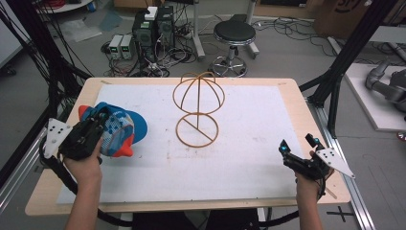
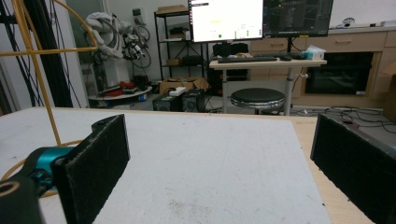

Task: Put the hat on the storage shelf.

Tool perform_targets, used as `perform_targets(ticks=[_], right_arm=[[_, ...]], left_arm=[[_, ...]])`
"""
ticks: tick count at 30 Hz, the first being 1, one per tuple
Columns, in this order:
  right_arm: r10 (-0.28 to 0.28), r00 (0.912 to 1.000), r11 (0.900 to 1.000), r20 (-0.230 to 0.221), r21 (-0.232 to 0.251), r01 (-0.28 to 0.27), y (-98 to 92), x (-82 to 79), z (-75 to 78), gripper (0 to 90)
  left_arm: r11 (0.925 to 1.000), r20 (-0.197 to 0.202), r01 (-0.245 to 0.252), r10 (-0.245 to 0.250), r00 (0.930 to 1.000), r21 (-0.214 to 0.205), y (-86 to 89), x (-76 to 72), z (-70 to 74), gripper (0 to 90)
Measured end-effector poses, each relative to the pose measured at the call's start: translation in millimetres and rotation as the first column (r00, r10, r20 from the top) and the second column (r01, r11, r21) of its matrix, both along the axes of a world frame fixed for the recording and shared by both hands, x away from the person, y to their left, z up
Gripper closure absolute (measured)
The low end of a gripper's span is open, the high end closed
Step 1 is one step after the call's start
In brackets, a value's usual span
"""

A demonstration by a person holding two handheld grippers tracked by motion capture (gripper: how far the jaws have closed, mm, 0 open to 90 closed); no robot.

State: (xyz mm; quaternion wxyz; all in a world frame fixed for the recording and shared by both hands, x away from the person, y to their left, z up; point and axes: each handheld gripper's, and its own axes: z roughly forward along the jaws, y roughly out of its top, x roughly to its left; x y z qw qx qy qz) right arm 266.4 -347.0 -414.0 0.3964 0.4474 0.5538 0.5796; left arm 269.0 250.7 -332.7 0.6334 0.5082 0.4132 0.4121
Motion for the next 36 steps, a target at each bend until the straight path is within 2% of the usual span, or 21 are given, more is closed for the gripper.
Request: perform_targets(ticks=[7, 16, 24, 28, 30, 36], right_arm=[[0.002, 1.0, 1.0, -0.001, -0.002, -0.002, 0.5, 0.3, -0.1, 4.2], [0.003, 1.0, 1.0, 0.0, 0.001, -0.003, 0.2, 0.8, -0.3, 4.2], [0.005, 1.0, 1.0, 0.004, 0.004, -0.005, 0.4, 1.1, -0.2, 4.2], [0.002, 1.0, 1.0, 0.0, 0.007, -0.002, -0.5, 1.8, -1.2, 4.2], [0.003, 1.0, 1.0, -0.001, 0.006, -0.003, -0.9, 1.9, -1.3, 4.2], [0.005, 1.0, 1.0, -0.002, 0.003, -0.004, -1.0, 2.0, -1.3, 4.2]], left_arm=[[1.0, 0.038, -0.005, 0.005, 0.9993, 0.0, -10.0, 5.2, 20.2, 88.1], [0.9996, 0.078, -0.008, 0.01, 0.9969, -0.028, -20.6, 15.1, 48.2, 88.1], [0.999, 0.1, -0.021, 0.025, 0.9947, -0.039, -33.4, 27.6, 70.9, 88.1], [0.9992, 0.105, -0.03, 0.032, 0.994, -0.026, -39.5, 32.1, 79.0, 88.1], [0.9985, 0.112, -0.036, 0.04, 0.9929, -0.041, -42.3, 35.1, 82.8, 88.1], [0.9981, 0.12, -0.044, 0.049, 0.9916, -0.043, -49.0, 42.2, 94.9, 88.1]])
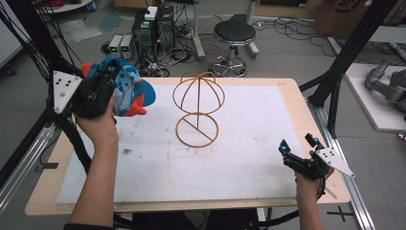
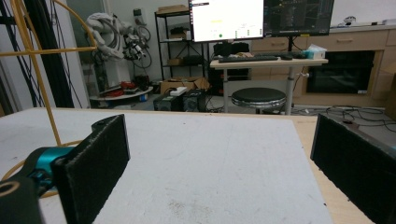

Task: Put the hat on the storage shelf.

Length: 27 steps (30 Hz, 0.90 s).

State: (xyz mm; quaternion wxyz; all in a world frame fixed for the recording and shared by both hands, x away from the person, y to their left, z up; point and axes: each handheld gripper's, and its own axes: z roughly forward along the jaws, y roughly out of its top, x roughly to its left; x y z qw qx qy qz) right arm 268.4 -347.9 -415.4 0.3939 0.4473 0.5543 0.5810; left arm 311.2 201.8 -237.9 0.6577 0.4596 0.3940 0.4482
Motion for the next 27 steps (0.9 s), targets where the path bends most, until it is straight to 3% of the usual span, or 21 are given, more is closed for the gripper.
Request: perform_targets(ticks=[11, 27], right_arm=[[0.006, 1.0, 1.0, 0.0, 0.001, -0.006, 1.6, 0.2, 0.0, 4.2], [0.004, 1.0, 1.0, -0.004, 0.0, -0.004, 0.5, -2.9, -0.5, 4.2]], left_arm=[[0.9988, 0.043, 0.007, -0.005, 0.9991, -0.049, -15.3, 11.0, 26.0, 88.1], [0.9966, 0.056, 0.048, -0.044, 0.9974, -0.067, -51.6, 34.0, 46.8, 88.1]])
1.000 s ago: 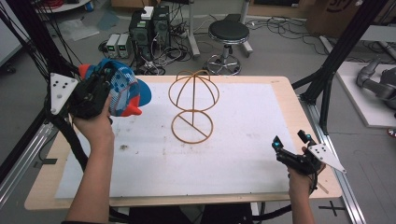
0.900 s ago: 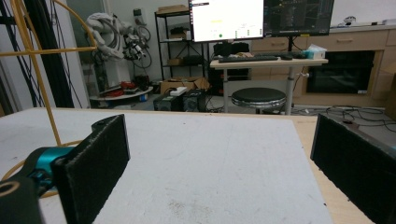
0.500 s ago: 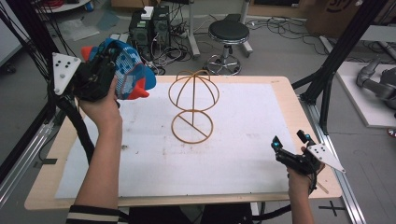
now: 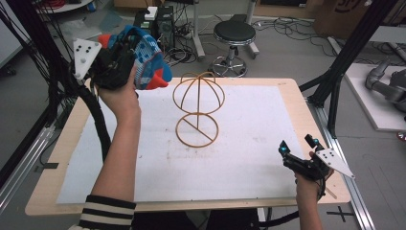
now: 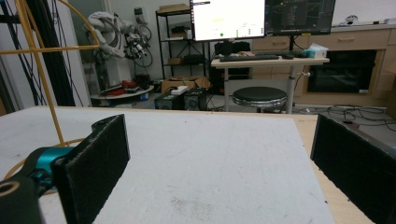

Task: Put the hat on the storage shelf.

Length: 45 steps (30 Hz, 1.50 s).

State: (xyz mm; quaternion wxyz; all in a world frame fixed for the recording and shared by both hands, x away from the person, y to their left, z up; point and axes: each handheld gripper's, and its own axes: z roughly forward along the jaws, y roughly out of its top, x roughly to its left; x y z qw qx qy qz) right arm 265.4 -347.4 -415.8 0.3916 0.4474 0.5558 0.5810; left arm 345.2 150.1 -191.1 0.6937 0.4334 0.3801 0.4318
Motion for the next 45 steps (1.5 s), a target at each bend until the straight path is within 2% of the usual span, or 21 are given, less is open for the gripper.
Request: perform_targets(ticks=[8, 13, 23, 31, 39, 45], right_arm=[[-0.002, 1.0, 1.0, 0.004, -0.001, 0.002, -2.7, -2.3, 0.0, 4.2], [-0.008, 1.0, 1.0, 0.001, 0.0, 0.008, -4.1, -3.5, -0.5, 4.2], [-0.011, 0.9999, 0.9999, 0.001, 0.003, 0.011, -6.4, -7.0, -0.3, 4.3], [-0.019, 0.9998, 0.9998, 0.002, 0.006, 0.019, -10.0, -9.5, -0.6, 4.2], [-0.024, 0.9997, 0.9997, 0.003, 0.01, 0.024, -12.2, -10.9, -0.5, 4.2], [-0.025, 0.9997, 0.9996, 0.001, 0.014, 0.025, -12.9, -11.2, -0.3, 4.2]], left_arm=[[0.9997, -0.003, 0.018, -0.018, 0.9998, 0.015, -20.0, 11.4, 7.0, 88.1], [0.9996, 0.001, 0.029, -0.029, 0.9996, 0.001, -29.8, 16.4, 10.9, 88.1], [0.9966, -0.013, 0.077, -0.077, 0.9969, -0.03, -50.3, 25.0, 7.0, 88.1], [0.9934, -0.025, 0.108, -0.109, 0.9937, -0.038, -65.6, 30.7, 2.7, 88.1], [0.9903, -0.065, 0.139, -0.138, 0.9883, 0.012, -80.8, 35.8, -5.8, 88.1], [0.9877, -0.099, 0.15, -0.145, 0.9846, 0.045, -84.2, 38.6, -13.3, 88.1]])
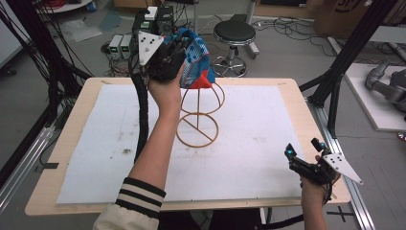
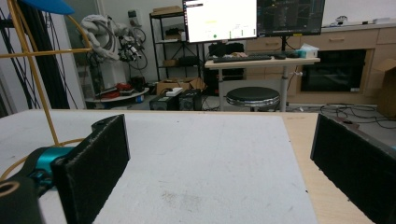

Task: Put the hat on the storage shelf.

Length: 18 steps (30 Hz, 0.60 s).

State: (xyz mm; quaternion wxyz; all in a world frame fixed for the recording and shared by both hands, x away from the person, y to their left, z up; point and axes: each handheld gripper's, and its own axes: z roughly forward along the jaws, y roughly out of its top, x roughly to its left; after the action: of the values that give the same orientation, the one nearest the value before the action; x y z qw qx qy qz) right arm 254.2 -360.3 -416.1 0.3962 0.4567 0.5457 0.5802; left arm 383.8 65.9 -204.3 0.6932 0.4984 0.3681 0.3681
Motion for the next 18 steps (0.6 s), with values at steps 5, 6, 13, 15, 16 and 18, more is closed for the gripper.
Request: perform_targets(ticks=[5, 6, 13, 15, 16, 18], right_arm=[[-0.002, 1.0, 1.0, 0.0, -0.005, 0.002, 0.1, 0.4, -0.4, 4.2], [-0.002, 1.0, 1.0, -0.001, -0.005, 0.002, 0.2, 0.3, -0.3, 4.2], [-0.001, 1.0, 1.0, -0.002, -0.003, 0.001, 0.6, 0.6, -0.8, 4.2], [0.0, 1.0, 1.0, -0.004, -0.005, 0.0, 0.9, 0.4, -0.5, 4.2], [0.0, 1.0, 1.0, -0.002, -0.006, 0.0, 1.0, 0.4, -0.5, 4.3], [0.0, 1.0, 1.0, -0.002, -0.005, 0.0, 0.8, 0.5, -0.4, 4.3]], left_arm=[[0.9995, -0.03, 0.01, -0.009, 0.9995, 0.03, -1.8, 2.7, -10.7, 88.1], [0.9993, -0.037, 0.012, -0.011, 0.9992, 0.036, -2.0, 3.6, -13.3, 88.1], [0.9989, -0.08, 0.021, -0.017, 0.9967, 0.042, -0.7, 8.2, -21.9, 87.0], [0.9987, -0.09, 0.025, -0.021, 0.9958, 0.045, -0.8, 9.2, -24.1, 86.4], [0.9985, -0.093, 0.028, -0.023, 0.9954, 0.047, -1.0, 9.4, -24.8, 85.9], [0.9984, -0.095, 0.025, -0.02, 0.9952, 0.051, -1.9, 9.6, -26.6, 81.9]])
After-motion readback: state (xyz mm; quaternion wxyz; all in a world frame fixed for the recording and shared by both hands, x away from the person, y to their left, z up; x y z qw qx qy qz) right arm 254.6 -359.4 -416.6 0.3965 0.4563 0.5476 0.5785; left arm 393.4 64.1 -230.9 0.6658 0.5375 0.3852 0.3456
